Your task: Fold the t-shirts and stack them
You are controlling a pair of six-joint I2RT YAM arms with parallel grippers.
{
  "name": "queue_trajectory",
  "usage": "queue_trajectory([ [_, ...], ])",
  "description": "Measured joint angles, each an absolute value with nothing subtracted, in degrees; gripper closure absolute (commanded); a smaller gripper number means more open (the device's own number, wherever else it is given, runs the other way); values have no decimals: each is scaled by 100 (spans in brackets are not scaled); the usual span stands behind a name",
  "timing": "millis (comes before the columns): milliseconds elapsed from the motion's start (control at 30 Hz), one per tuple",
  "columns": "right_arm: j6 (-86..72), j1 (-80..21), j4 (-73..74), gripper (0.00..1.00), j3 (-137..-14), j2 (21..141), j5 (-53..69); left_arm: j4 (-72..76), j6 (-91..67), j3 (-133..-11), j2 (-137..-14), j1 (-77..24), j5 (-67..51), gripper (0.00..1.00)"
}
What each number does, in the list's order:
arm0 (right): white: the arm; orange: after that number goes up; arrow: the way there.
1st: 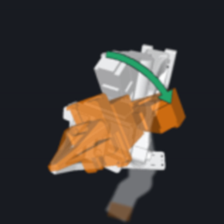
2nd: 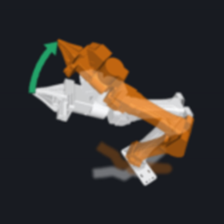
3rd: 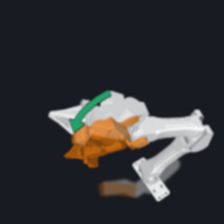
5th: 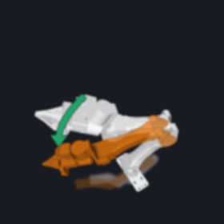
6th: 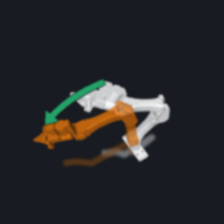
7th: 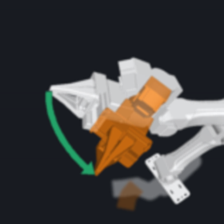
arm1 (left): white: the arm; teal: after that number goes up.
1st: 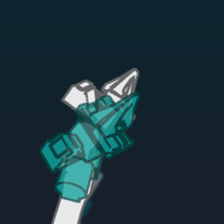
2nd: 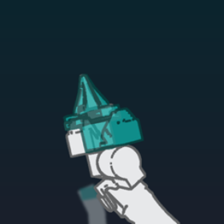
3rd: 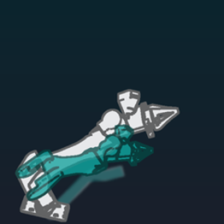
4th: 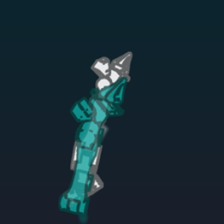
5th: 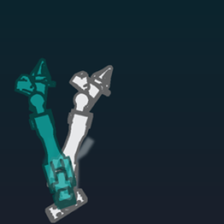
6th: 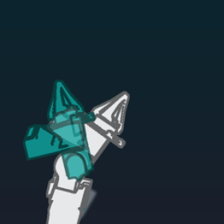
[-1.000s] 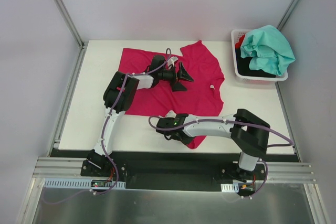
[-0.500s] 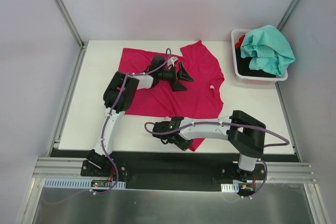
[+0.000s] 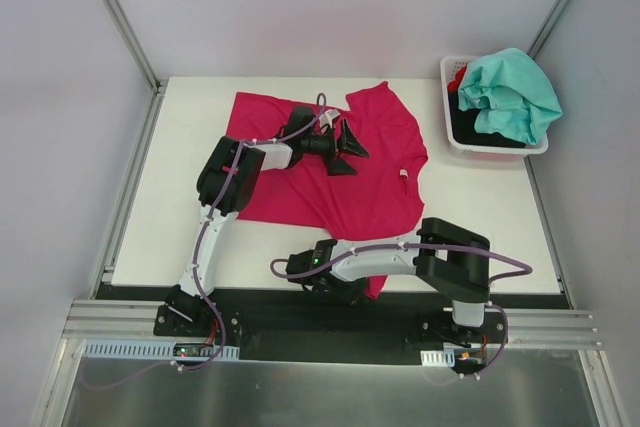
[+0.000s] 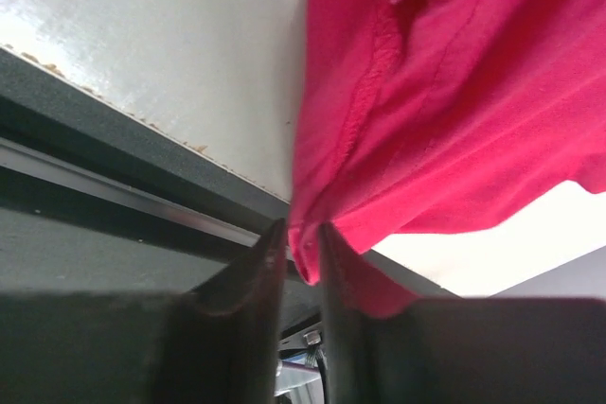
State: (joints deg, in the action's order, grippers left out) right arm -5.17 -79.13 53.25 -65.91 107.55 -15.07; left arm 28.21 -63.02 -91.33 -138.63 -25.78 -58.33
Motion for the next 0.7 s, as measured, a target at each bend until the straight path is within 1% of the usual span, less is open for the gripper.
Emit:
queue_trajectory([
  [100, -515, -7915, 5325, 63, -6589, 10755, -1492, 2814, -6302, -9133, -13863, -2578, -5833, 1],
  [200, -519, -7915, 5417, 63, -6622, 10755, -1496, 2810, -6300, -9133, -13863, -2578, -5833, 1],
  [333, -541, -7915, 5706, 59, -6829, 10726, -1568, 2801, -6298, -9133, -13863, -2578, -5833, 1],
  [433, -554, -7913, 5929, 58, -7087, 10532, -1608, 2797, -6298, -9133, -13863, -2578, -5833, 1],
  [600, -580, -7804, 6134, 58, -7596, 9830, -1612, 2755, -6272, -9135, -13858, -2576, -5835, 1],
  [700, -644, -7612, 6263, 59, -7802, 9452, -1826, 2681, -6217, -9135, -13837, -2578, -5833, 1],
])
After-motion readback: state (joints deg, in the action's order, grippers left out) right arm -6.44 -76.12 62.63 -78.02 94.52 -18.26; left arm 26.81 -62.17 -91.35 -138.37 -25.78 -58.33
